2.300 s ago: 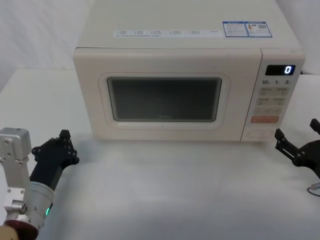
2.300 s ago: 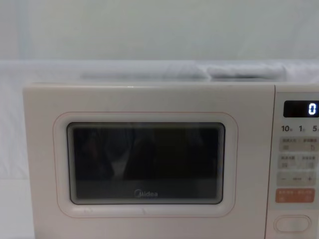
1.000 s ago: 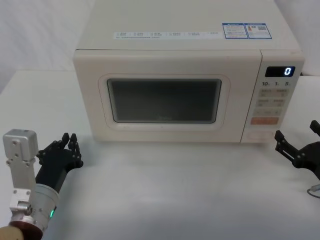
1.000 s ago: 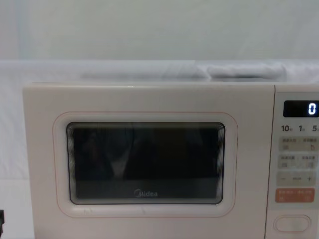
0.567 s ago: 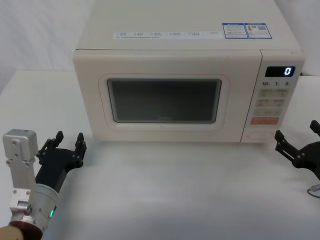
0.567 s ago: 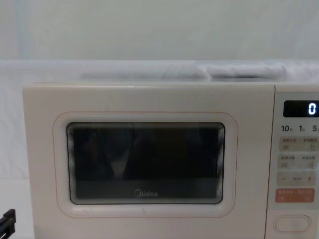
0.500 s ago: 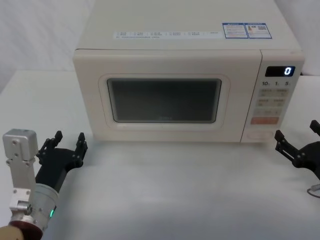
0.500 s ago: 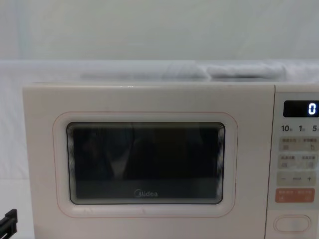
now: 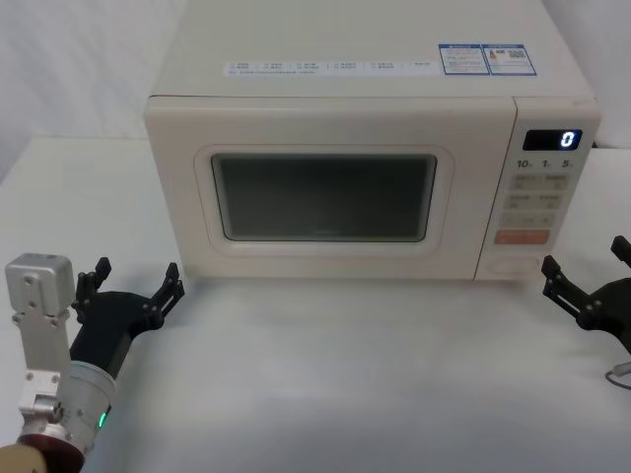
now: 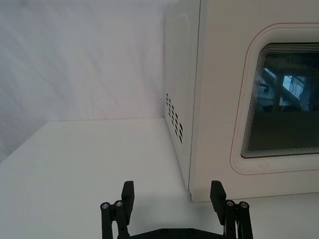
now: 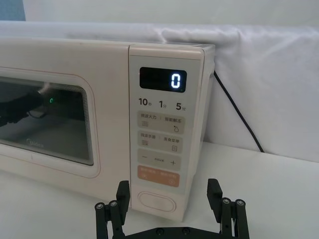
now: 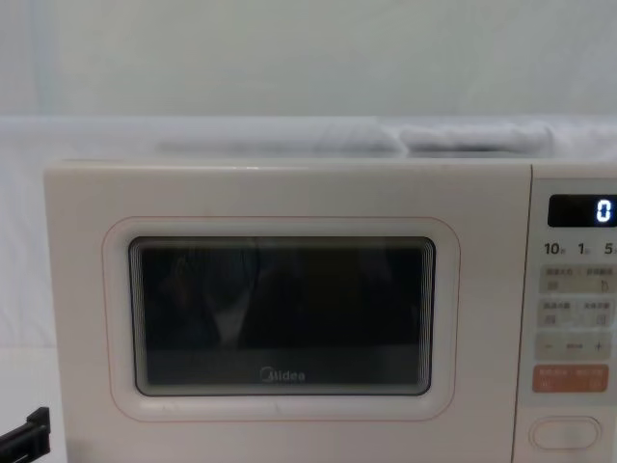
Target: Press the button to open the microwave door with one hand; close the microwave door with the other hand.
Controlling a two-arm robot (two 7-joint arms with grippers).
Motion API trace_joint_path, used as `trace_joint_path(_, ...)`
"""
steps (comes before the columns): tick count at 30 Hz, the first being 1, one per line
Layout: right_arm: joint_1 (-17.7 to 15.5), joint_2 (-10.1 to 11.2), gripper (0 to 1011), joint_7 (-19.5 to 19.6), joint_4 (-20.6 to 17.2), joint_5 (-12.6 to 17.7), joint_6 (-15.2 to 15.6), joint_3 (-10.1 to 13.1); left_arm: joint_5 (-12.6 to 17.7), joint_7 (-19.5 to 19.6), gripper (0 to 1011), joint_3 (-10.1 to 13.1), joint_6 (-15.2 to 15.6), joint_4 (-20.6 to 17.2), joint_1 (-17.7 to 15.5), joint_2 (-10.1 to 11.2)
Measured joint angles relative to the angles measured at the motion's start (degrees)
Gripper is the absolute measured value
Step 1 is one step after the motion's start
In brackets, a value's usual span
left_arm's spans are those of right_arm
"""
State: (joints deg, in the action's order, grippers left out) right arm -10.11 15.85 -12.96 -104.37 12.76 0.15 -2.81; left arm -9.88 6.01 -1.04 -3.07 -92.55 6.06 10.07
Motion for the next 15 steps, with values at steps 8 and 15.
trace_joint_path(8, 0.0, 0.0, 1002, 0.0, 0.0, 0.0, 0.0, 0.0, 0.0, 0.0, 1001, 0.0, 0.0, 0.0, 0.0, 0.0)
trace_joint_path(15, 0.0, 0.0, 1002, 0.0, 0.0, 0.0, 0.0, 0.0, 0.0, 0.0, 1001, 0.0, 0.0, 0.0, 0.0, 0.0)
